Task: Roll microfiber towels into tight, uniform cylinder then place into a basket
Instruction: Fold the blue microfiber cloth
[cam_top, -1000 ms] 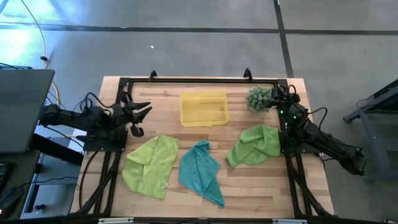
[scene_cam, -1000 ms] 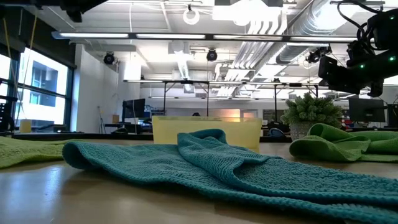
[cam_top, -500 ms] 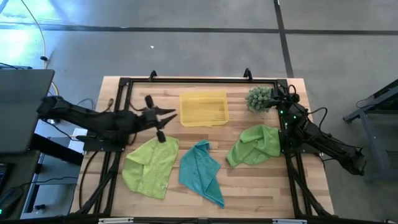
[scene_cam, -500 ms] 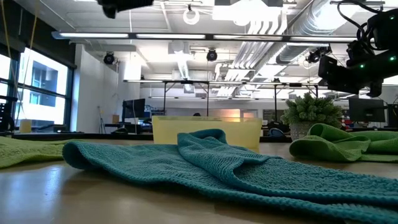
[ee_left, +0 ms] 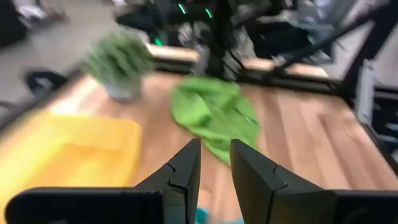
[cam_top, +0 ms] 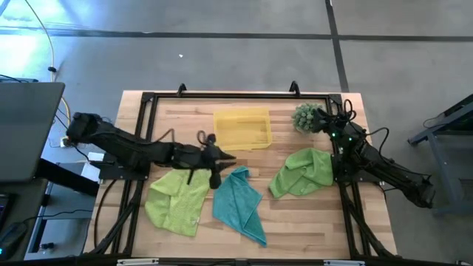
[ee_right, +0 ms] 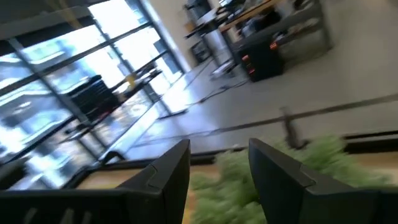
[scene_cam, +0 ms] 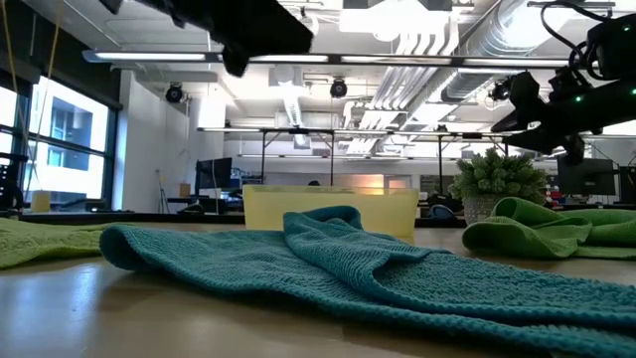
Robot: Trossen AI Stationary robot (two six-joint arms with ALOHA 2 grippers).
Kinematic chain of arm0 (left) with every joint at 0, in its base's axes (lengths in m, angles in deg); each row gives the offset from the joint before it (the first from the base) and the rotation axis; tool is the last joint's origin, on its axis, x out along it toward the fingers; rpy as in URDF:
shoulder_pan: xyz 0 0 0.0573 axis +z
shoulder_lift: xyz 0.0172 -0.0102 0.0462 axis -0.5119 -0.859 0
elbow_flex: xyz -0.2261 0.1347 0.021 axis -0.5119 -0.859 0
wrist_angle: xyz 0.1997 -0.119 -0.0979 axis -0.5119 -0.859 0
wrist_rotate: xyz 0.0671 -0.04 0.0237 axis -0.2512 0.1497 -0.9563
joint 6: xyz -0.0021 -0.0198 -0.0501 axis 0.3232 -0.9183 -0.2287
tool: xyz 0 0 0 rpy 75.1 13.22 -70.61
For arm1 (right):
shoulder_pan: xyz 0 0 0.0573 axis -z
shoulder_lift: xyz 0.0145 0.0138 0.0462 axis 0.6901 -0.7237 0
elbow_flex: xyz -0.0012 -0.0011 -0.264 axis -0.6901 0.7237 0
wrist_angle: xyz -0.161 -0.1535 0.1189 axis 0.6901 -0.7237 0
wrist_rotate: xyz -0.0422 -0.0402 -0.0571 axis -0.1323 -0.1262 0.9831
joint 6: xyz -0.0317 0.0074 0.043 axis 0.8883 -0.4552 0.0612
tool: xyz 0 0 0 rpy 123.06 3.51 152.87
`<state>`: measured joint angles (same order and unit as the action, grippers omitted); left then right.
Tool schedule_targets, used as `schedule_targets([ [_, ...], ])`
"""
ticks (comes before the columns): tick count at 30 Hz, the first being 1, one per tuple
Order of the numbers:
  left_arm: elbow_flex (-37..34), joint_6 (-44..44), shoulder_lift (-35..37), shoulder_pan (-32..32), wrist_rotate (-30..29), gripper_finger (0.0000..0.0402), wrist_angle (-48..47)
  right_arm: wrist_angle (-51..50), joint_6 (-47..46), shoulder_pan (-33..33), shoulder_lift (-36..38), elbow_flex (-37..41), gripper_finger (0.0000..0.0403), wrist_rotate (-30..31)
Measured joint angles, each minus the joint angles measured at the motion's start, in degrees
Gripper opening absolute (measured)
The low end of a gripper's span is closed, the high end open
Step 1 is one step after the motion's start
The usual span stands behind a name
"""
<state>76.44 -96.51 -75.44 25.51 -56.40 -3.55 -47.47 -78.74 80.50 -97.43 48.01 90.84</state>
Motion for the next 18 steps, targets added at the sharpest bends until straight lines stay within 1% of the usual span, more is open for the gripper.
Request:
schedule_targets([
  [4, 1.23, -3.55, -6.27, 0.00, 4.46, 0.0076, 0.06, 0.96, -2.82, -0.11, -0.02, 0.01, 0.0156, -4.65],
  [9, 1.77, -8.58, -13.63, -0.44, 8.49, 0.0076, 0.98, 6.21, -2.68, -2.00, -0.03, 0.00, 0.0156, -8.54],
  [14, 1.75, -11.73, -19.59, -2.30, 8.80, 0.0076, 0.94, 12.06, 0.08, -5.65, -0.08, -0.01, 0.0156, -12.52],
  [18, 1.75, -13.87, -22.84, -4.17, 8.73, 0.0076, 1.92, 13.90, 1.29, -9.15, -0.08, -0.01, 0.0156, -14.79],
])
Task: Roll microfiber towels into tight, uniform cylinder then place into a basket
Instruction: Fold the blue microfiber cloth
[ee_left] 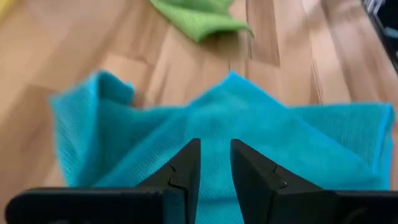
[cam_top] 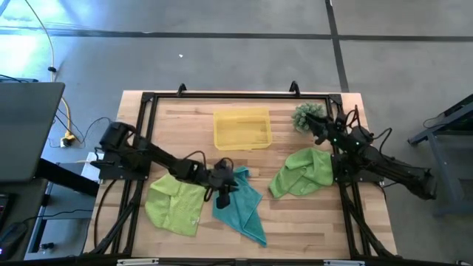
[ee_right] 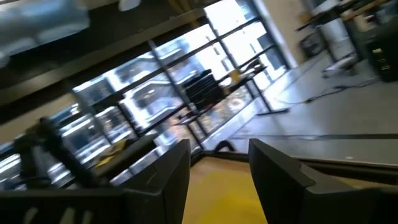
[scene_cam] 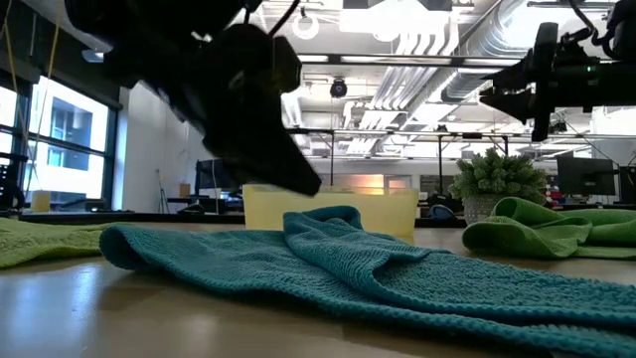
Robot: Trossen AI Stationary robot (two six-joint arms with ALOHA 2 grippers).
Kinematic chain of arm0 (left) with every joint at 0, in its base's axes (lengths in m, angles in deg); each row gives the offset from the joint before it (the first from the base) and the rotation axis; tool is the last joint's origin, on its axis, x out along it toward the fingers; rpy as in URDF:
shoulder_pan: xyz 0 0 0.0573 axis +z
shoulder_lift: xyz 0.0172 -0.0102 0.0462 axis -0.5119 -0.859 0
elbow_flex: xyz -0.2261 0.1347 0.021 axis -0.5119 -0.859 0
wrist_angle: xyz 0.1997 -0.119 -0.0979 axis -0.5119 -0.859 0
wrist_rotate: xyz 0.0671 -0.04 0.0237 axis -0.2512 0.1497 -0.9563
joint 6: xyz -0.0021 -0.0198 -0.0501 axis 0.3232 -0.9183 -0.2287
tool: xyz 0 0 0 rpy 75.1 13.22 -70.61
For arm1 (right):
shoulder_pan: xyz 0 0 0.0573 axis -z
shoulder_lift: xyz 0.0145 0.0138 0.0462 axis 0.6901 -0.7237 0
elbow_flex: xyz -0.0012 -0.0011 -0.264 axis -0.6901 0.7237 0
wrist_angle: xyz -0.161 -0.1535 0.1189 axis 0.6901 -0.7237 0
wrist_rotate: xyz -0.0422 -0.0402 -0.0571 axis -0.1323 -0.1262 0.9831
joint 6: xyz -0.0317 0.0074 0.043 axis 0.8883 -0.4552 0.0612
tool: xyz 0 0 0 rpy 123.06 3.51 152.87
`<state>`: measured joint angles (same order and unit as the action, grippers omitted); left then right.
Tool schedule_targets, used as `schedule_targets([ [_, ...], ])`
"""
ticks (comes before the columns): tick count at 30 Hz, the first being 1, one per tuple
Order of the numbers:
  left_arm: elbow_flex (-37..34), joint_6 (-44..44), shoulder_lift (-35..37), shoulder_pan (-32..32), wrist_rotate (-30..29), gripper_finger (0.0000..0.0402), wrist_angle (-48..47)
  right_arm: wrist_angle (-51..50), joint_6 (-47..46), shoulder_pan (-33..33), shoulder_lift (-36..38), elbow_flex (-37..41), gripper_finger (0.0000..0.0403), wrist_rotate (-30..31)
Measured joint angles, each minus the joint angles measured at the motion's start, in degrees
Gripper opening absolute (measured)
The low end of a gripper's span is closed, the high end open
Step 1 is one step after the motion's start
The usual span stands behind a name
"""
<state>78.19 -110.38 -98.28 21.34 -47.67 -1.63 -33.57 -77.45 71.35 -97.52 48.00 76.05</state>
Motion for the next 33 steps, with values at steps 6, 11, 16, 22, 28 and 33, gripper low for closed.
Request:
schedule_targets([
  [6, -0.02, -3.09, -3.39, -3.03, -0.24, 0.0076, 0.69, 2.18, 2.39, -5.05, 0.00, 0.02, 0.0156, -0.07],
  [11, 0.01, -3.89, -5.78, -5.44, -0.57, 0.0076, 2.10, 4.98, 4.85, -8.20, 0.00, 0.01, 0.0156, -0.06],
  [16, 0.10, -3.87, -7.72, -7.63, -1.09, 0.0076, 3.81, 6.79, 5.46, -10.82, 0.01, 0.01, 0.0156, -0.05],
  [22, 0.17, -3.27, -7.72, -10.45, 3.08, 0.0076, 3.69, 6.87, 5.46, -13.07, 0.00, 0.00, 0.0156, -0.01],
  [28, 1.08, -0.38, -7.73, -11.99, 2.81, 0.0076, 2.99, 7.71, 5.46, -14.82, 0.00, 0.02, 0.0156, 0.30],
  [33, 4.61, 6.89, -7.10, -12.01, -0.02, 0.0076, 2.39, 8.49, 6.71, -17.65, -1.22, 0.01, 0.0156, 0.22],
])
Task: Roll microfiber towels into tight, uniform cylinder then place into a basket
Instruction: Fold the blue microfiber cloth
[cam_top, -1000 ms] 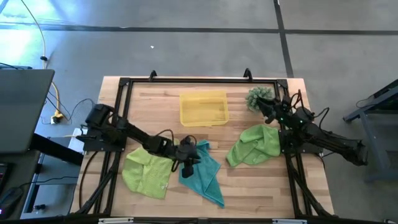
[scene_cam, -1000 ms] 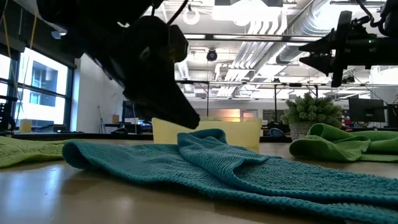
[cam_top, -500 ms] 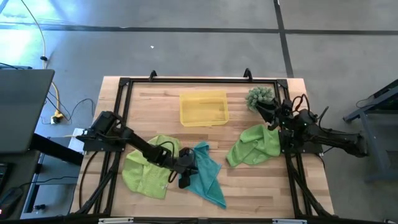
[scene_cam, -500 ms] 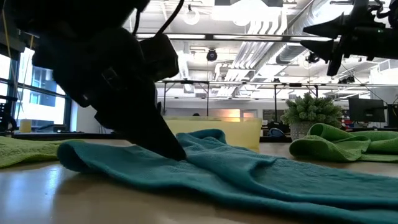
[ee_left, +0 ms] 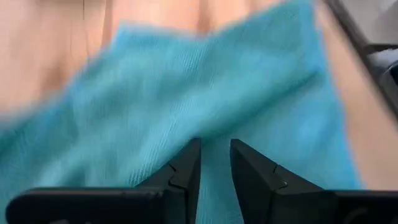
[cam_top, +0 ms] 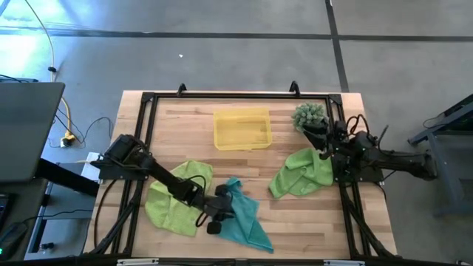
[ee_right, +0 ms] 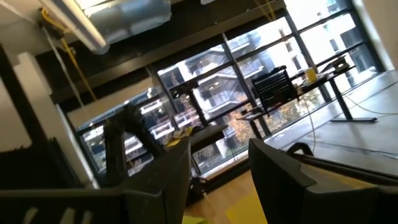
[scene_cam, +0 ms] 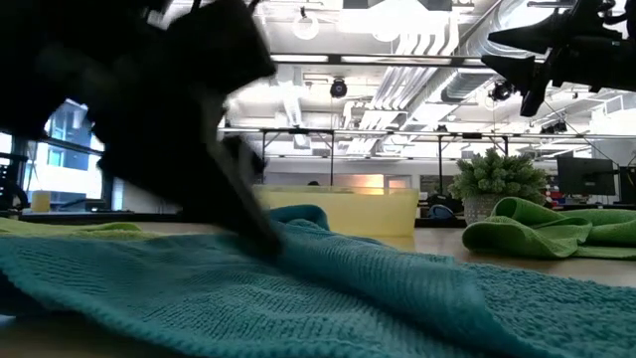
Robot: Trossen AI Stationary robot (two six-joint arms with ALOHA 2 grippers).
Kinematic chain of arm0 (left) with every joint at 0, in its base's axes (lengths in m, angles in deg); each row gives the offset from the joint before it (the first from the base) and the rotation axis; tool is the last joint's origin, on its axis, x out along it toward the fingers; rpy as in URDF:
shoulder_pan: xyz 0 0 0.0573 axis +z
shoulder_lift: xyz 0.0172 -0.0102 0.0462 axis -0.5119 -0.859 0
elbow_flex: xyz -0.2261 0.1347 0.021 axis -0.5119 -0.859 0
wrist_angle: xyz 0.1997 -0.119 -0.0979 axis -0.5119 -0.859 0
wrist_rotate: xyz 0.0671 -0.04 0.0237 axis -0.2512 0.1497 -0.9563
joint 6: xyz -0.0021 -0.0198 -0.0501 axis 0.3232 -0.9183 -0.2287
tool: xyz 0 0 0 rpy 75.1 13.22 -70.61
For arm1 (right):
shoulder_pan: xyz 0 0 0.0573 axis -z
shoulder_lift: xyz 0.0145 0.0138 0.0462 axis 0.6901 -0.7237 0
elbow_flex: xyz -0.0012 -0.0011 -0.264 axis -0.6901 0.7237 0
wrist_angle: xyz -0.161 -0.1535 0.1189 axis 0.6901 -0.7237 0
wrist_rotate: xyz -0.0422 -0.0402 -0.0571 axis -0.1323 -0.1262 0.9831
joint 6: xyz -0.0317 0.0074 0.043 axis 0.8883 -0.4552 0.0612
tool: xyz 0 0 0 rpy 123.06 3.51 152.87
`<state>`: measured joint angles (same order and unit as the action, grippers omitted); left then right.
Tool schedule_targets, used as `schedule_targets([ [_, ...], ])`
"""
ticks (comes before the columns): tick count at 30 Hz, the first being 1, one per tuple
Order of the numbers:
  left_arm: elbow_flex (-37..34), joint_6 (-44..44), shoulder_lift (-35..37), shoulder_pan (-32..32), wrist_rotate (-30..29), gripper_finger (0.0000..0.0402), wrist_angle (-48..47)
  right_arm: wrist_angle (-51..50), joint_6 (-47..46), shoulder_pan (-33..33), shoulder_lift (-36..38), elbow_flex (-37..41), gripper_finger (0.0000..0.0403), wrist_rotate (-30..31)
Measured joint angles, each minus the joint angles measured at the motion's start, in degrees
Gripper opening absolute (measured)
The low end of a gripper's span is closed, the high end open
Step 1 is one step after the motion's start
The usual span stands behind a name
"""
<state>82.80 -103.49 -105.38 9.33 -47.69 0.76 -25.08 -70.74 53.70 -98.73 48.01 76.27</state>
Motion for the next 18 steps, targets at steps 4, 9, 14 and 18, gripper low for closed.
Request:
schedule_targets([
  [4, 2.70, 5.85, 1.14, 0.70, -0.39, 0.0076, -0.03, 0.82, 2.89, -2.82, -2.93, -0.33, 0.0156, -0.09],
  [9, 5.69, 7.51, 2.16, 1.80, -0.54, 0.0076, 0.24, 1.05, 8.68, -5.66, -8.47, -4.12, 0.0156, -0.24],
  [14, 8.13, 5.64, 3.55, 2.76, -0.70, 0.0076, -1.88, 0.69, 10.68, -7.41, -15.99, -7.57, 0.0156, -0.25],
  [18, 9.16, 2.86, 5.65, 3.12, -0.43, 0.0076, -8.46, 0.70, 5.73, -8.48, -21.94, -9.64, 0.0156, -1.60],
])
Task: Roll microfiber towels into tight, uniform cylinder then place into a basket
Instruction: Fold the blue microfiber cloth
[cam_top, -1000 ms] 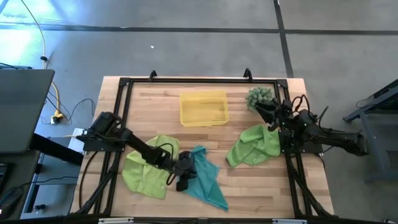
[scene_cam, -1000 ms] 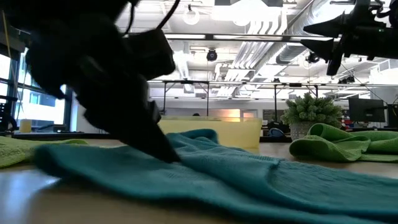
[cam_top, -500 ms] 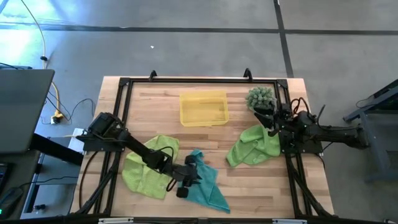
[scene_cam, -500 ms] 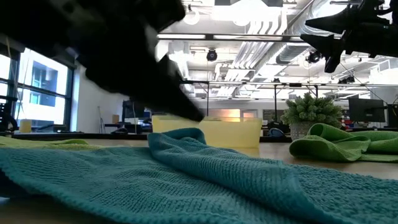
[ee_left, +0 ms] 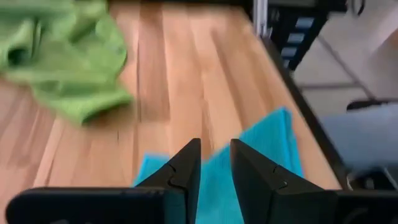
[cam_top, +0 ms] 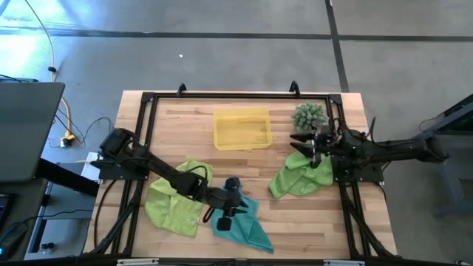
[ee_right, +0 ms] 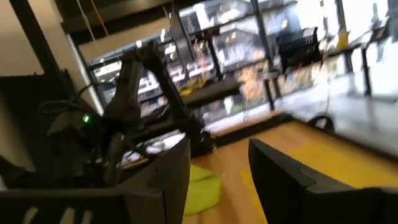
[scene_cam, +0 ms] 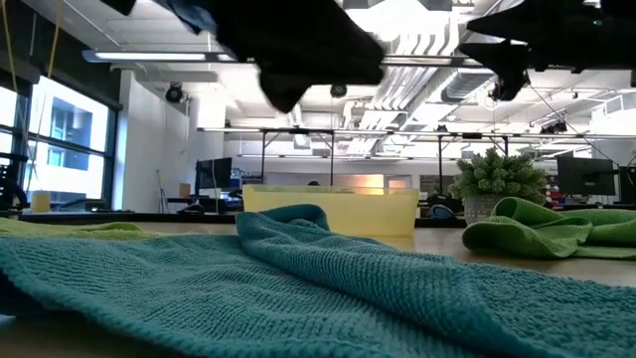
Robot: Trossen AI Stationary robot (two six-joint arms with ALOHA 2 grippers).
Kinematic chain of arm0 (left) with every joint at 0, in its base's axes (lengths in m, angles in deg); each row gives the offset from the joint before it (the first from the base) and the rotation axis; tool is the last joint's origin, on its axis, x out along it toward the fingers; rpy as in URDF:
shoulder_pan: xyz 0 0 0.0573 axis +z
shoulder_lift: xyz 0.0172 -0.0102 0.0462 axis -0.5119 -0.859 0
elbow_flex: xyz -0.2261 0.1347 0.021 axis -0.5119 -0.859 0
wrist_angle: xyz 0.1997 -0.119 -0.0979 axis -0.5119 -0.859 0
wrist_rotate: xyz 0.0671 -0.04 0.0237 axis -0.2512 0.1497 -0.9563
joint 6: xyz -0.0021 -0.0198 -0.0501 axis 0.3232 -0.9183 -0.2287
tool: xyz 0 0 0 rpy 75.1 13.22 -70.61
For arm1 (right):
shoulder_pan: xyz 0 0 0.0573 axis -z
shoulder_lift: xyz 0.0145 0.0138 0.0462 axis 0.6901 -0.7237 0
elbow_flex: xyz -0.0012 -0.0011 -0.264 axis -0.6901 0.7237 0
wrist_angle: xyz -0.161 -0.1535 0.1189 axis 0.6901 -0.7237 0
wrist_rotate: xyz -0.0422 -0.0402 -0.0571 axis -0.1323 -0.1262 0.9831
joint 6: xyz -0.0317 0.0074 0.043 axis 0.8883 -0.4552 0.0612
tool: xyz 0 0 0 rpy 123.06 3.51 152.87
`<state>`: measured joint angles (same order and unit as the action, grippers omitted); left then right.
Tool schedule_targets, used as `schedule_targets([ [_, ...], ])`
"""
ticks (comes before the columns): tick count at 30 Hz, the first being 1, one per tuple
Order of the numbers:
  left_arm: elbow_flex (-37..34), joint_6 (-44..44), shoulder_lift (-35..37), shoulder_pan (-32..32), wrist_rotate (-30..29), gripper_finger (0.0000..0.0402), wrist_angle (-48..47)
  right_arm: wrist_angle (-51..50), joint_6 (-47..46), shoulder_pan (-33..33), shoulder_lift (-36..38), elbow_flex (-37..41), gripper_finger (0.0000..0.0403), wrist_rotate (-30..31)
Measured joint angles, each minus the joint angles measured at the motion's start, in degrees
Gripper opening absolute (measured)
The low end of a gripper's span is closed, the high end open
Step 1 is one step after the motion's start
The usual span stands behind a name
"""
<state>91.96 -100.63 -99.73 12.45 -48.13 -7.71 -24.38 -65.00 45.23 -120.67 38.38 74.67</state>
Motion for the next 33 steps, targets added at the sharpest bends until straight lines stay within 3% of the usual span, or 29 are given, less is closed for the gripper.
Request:
schedule_targets([
  [6, 0.18, -6.90, 2.15, -0.01, -0.30, 0.0076, -9.46, -8.21, -6.71, -2.09, -7.60, -1.92, 0.0156, -9.75],
  [14, 0.15, -9.40, 2.15, -0.10, 2.01, 0.0076, -12.69, -18.09, -16.61, -7.70, -19.07, -1.89, 0.0156, -10.23],
  [27, 0.15, -10.69, 2.15, -0.92, 5.67, 0.0076, -14.50, -21.57, -18.03, -13.48, -34.71, -1.94, 0.0156, -10.32],
  [33, 0.15, -11.67, 2.15, -1.58, 7.79, 0.0076, -14.27, -21.26, -22.00, -16.64, -37.81, -2.22, 0.0156, -18.81],
])
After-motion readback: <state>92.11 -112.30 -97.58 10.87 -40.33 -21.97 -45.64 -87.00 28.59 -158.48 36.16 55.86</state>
